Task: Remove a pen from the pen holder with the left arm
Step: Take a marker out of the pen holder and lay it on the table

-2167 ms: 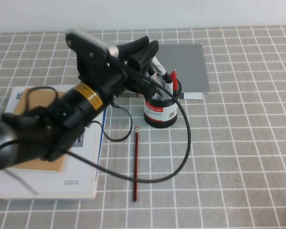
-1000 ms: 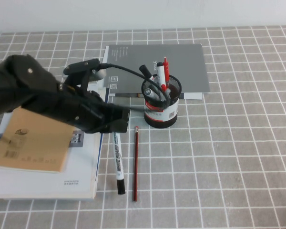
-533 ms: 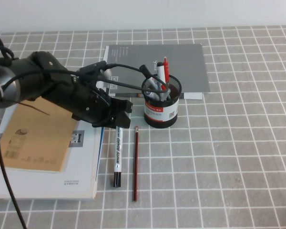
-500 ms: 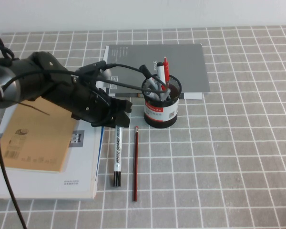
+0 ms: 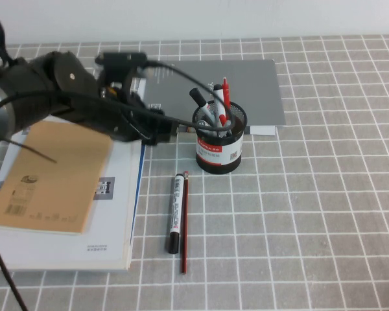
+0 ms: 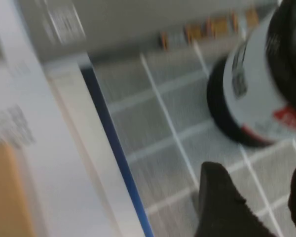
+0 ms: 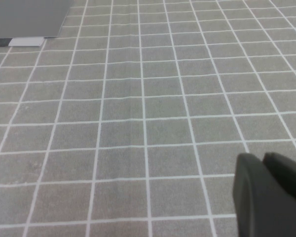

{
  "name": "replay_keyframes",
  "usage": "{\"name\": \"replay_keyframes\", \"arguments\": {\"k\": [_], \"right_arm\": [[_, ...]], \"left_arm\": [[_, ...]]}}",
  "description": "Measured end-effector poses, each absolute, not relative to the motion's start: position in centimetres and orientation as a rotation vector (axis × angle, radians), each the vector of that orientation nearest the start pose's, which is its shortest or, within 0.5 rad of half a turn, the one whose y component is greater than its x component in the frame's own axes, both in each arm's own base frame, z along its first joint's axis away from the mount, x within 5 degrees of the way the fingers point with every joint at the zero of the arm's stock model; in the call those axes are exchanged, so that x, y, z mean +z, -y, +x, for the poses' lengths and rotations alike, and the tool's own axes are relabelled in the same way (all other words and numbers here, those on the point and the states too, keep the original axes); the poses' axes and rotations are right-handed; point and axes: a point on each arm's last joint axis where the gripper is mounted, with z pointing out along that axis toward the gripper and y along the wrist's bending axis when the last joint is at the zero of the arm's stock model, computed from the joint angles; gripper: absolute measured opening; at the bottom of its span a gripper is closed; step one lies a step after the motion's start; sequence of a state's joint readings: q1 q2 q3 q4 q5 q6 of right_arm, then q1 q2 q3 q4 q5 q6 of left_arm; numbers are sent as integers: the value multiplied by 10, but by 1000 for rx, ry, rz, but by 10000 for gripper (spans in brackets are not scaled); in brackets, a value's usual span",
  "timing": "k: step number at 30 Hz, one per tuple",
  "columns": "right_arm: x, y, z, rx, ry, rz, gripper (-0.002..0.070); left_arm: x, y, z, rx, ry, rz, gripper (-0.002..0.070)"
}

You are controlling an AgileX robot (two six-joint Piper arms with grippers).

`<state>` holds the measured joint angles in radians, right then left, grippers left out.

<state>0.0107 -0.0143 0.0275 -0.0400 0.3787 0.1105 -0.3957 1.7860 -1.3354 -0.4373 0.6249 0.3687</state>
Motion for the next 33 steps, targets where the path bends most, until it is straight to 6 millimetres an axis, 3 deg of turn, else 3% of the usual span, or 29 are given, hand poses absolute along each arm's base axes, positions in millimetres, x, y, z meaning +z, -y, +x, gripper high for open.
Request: {"name": "replay_keyframes", "arguments": {"k": [3, 6, 8, 11, 16, 25, 33], "right_arm": [[171, 1, 52, 44, -1874, 69, -12], [171, 1, 52, 44, -1874, 69, -13], [171, 1, 52, 44, -1874, 69, -13], [171, 1, 52, 44, -1874, 69, -13], [171, 1, 52, 44, -1874, 69, -13], [171, 1, 52, 44, -1874, 69, -13], [171, 1, 52, 44, -1874, 69, -13]], "left_arm": [[278, 177, 343, -353, -2331, 598, 245], [298, 182, 324, -316, -2180, 594, 150], [301, 184, 307, -324, -2098, 603, 66], [292, 179, 277, -351, -1990, 603, 17], [276, 151, 234, -370, -1772, 547, 1], [294, 108, 166, -376, -1574, 543, -1], [292, 97, 148, -375, -1564, 542, -2]]}}
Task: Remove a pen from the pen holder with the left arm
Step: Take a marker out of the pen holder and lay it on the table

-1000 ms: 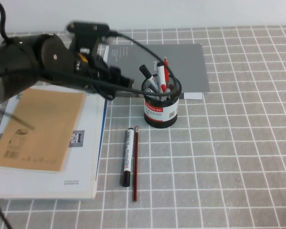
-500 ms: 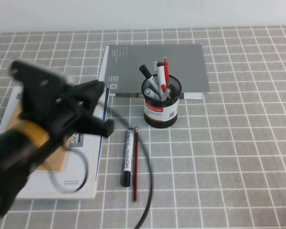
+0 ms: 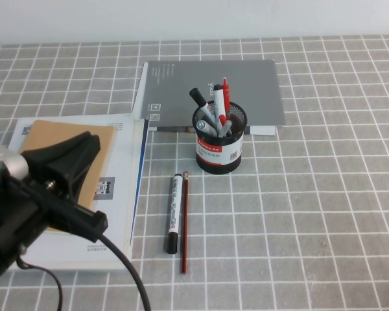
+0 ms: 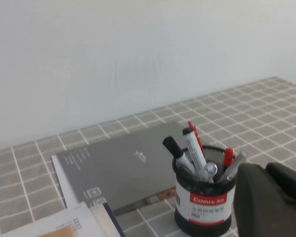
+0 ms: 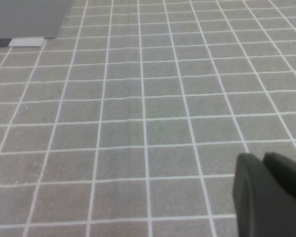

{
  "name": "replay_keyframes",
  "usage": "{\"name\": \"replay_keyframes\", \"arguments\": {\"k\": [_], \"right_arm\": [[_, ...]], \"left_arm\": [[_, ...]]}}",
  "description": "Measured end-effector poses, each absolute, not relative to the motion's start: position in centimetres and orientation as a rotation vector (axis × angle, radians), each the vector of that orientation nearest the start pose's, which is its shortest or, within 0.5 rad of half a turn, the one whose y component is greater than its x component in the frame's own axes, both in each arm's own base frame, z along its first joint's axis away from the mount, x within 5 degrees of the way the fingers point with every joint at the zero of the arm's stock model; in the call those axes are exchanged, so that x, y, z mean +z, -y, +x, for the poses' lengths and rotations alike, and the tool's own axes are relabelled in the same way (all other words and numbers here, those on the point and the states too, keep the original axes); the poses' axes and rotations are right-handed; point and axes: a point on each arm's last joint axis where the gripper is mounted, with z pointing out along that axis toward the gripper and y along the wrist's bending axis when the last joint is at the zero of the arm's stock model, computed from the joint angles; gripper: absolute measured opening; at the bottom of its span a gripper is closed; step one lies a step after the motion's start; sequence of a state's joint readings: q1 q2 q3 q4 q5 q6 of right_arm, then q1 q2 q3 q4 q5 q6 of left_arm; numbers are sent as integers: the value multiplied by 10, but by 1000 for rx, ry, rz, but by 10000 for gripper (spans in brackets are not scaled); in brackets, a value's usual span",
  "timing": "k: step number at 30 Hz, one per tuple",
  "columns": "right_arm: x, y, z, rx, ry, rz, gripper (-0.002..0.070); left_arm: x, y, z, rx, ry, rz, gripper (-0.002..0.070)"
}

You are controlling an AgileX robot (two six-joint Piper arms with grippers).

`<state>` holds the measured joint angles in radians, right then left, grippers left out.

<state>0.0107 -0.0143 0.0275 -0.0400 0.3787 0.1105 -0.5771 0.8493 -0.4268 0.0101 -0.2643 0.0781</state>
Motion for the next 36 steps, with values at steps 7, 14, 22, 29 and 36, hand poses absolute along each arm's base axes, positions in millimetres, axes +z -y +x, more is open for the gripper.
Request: {"name": "replay_keyframes", "arguments": {"k": [7, 14, 22, 29, 36], "right_arm": [[171, 1, 52, 44, -1874, 69, -13], [171, 1, 52, 44, -1874, 69, -13], [171, 1, 52, 44, -1874, 69, -13], [171, 1, 52, 44, -1874, 69, -13], [171, 1, 52, 44, -1874, 69, -13]], "left_arm": [[286, 96, 147, -362, -1621, 566, -2], [245, 78, 123, -355, -1684, 558, -2], [205, 43, 82, -308, -1575, 458, -2], [197, 16, 72, -93, -1635, 252, -3], [185, 1, 60, 65, -1739, 89, -3]]}}
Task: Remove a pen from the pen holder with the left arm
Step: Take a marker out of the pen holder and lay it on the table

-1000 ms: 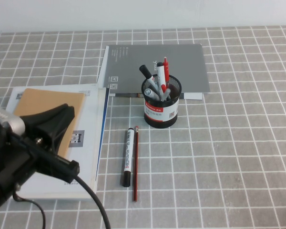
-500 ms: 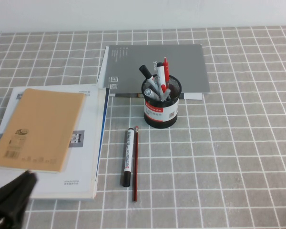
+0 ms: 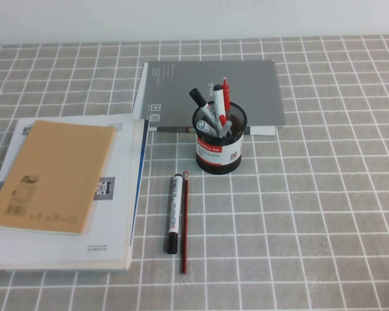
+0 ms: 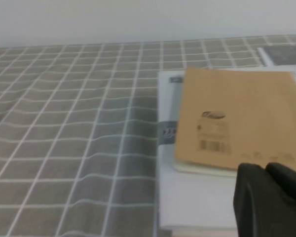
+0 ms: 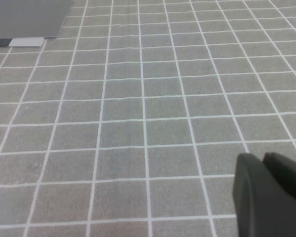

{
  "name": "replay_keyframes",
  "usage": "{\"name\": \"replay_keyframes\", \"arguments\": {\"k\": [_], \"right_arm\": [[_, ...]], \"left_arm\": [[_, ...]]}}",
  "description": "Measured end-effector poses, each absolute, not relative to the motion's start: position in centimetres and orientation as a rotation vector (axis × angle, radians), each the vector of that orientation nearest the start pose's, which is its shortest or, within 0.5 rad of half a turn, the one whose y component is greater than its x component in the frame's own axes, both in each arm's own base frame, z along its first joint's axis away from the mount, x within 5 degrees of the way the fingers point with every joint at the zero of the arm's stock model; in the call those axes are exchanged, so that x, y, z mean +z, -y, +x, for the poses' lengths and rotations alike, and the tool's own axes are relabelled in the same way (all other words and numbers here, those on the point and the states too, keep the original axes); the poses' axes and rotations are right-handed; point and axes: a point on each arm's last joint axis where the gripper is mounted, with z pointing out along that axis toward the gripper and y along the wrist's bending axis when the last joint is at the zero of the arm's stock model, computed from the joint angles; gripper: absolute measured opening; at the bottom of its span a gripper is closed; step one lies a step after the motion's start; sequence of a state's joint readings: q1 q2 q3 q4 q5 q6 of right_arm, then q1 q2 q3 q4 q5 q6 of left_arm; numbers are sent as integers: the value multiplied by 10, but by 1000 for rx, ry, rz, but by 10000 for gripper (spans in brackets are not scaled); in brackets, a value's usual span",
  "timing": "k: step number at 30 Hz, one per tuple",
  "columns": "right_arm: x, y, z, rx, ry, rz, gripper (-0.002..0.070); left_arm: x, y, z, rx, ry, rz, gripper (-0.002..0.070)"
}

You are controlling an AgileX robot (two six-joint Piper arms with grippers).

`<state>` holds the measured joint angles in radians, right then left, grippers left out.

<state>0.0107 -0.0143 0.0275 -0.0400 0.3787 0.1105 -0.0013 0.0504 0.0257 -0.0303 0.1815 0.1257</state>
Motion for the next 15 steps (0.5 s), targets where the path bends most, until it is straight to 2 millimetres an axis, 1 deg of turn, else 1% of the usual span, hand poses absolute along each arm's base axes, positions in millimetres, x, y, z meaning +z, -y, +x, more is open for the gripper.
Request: {"name": "replay_keyframes", "arguments": {"k": [4, 9, 15], "right_arm": [[171, 1, 52, 44, -1874, 69, -13], [171, 1, 52, 44, -1874, 69, -13], [171, 1, 52, 44, -1874, 69, -13]], "left_arm": [[180, -2, 55, 96, -1773, 50, -3], [172, -1, 53, 79, -1865, 39, -3], [171, -1, 53, 64, -1879, 27, -3]]}}
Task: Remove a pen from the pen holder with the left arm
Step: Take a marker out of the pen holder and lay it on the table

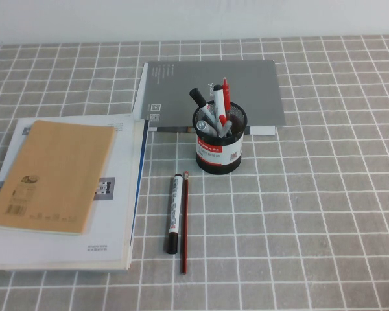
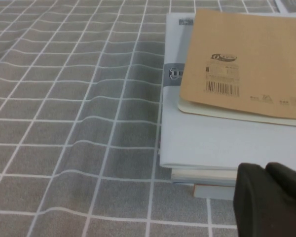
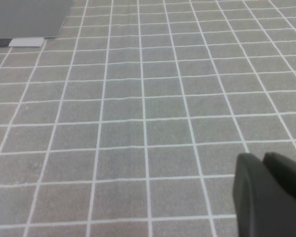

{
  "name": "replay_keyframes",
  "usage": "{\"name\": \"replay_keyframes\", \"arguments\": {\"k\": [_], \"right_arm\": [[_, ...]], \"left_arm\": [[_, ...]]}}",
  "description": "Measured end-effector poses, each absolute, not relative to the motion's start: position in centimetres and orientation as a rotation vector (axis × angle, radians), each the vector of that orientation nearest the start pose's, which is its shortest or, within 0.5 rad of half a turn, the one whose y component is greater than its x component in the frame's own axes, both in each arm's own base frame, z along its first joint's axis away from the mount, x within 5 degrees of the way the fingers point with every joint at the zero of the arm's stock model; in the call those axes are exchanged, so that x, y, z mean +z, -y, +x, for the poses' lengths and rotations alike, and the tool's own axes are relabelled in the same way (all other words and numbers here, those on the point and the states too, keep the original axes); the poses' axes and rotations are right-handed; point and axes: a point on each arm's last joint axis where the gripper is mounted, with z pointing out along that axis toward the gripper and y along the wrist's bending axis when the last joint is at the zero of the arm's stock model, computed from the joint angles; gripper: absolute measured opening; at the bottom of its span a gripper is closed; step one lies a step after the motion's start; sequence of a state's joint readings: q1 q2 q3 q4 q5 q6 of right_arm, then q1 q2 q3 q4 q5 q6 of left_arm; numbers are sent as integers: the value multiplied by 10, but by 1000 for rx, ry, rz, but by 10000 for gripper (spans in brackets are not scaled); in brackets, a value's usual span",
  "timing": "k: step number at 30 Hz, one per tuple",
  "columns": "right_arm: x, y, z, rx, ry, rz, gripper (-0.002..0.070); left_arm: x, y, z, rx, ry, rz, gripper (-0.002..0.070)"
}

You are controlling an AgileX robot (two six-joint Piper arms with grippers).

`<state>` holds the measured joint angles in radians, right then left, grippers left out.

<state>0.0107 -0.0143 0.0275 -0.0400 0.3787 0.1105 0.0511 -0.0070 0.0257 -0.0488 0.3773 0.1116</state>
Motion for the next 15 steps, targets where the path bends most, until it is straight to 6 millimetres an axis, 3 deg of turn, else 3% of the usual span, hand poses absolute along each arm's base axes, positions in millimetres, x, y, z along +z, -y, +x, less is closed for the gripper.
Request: {"name": "replay_keyframes", "arguments": {"k": [15], "right_arm": [[171, 1, 52, 44, -1874, 69, -13]], "left_arm": [[171, 0, 53, 49, -1879, 43, -3]]}}
